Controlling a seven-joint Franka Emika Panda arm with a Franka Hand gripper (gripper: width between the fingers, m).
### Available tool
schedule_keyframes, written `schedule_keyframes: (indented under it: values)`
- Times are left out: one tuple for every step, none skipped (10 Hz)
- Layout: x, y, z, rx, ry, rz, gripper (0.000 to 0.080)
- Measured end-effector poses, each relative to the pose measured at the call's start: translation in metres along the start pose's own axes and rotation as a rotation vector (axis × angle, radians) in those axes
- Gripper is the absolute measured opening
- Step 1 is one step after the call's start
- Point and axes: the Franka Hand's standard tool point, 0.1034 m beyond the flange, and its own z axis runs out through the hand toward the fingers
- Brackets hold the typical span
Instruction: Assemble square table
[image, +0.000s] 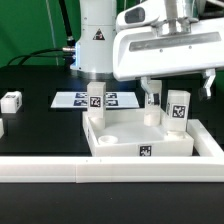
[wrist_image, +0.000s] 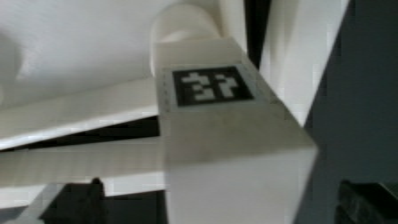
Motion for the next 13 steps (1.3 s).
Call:
schedule_keyframes:
  values:
    - [0.003,0.0,-0.003,0.002,0.004,0.0,0.0649]
    - [0.002,0.0,-0.002,0.001,0.002,0.0,0.0649]
    - [0.001,0.0,-0.001,0.001,0.0,0.0,0.0649]
    - [-0.001,-0.002,0.0,0.009,-0.025,0.001,0.0649]
    - [-0.001,-0.001,0.0,0.007,-0.024,0.002,0.0649]
    - [-0.004,0.002,0.004,0.003,-0.034,0.004,0.0649]
    - [-0.014,-0.001,0.009,0.022,-0.128,0.014,0.0649]
    - [-0.013,0.0,0.01,0.033,-0.187,0.02,0.0649]
    - [-0.013,0.005,0.011,0.041,-0.26,0.009,0.0649]
    - [-0.012,0.006,0.01,0.047,-0.328,0.012,0.0649]
    - [-0.012,0.004,0.01,0.054,-0.369,0.005,0.0649]
    - [-0.014,0.004,0.009,0.059,-0.399,0.005,0.0649]
    - [-0.013,0.005,0.009,0.057,-0.39,0.005,0.0649]
